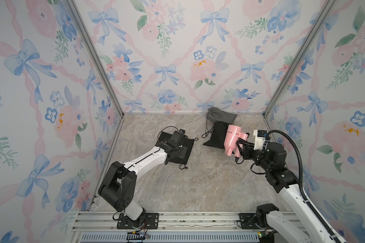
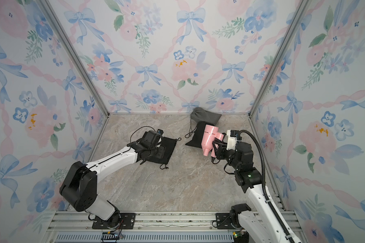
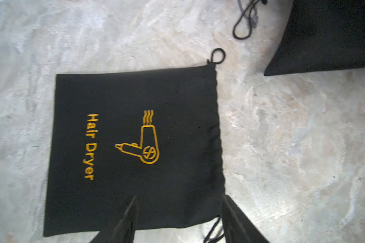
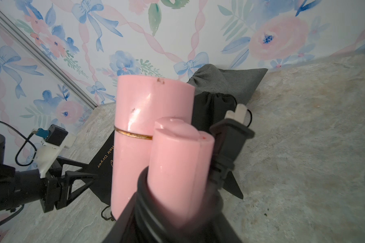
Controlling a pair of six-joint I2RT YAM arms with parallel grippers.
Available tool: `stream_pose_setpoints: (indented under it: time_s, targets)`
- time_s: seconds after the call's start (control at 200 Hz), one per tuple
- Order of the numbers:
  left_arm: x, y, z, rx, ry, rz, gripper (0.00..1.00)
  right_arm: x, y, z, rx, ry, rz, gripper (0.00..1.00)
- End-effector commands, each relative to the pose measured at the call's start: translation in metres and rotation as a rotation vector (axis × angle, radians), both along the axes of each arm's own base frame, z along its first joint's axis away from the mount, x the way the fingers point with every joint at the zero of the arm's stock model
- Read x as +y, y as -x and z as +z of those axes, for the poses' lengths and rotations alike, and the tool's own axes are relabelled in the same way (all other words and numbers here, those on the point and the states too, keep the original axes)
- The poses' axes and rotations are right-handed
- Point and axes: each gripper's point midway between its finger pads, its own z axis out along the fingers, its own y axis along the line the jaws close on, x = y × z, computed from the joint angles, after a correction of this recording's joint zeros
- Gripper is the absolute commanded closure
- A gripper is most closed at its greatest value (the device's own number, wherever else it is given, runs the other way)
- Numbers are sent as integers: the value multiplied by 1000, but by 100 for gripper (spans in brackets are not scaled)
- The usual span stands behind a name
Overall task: Pack away hair dryers
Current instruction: Open the drawstring bag at the center of the board.
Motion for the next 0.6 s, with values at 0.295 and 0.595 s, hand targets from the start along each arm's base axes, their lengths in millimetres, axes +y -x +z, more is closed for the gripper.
stream_pose_setpoints:
  time_s: [0.295,0.595]
  targets:
    - [-29,-7,-42,34,-84,82,37,1,12,-2,2,7,30,71]
    - [-20,-24,-64,47,-160,101,48,11,19,-6,20,-17,68,71]
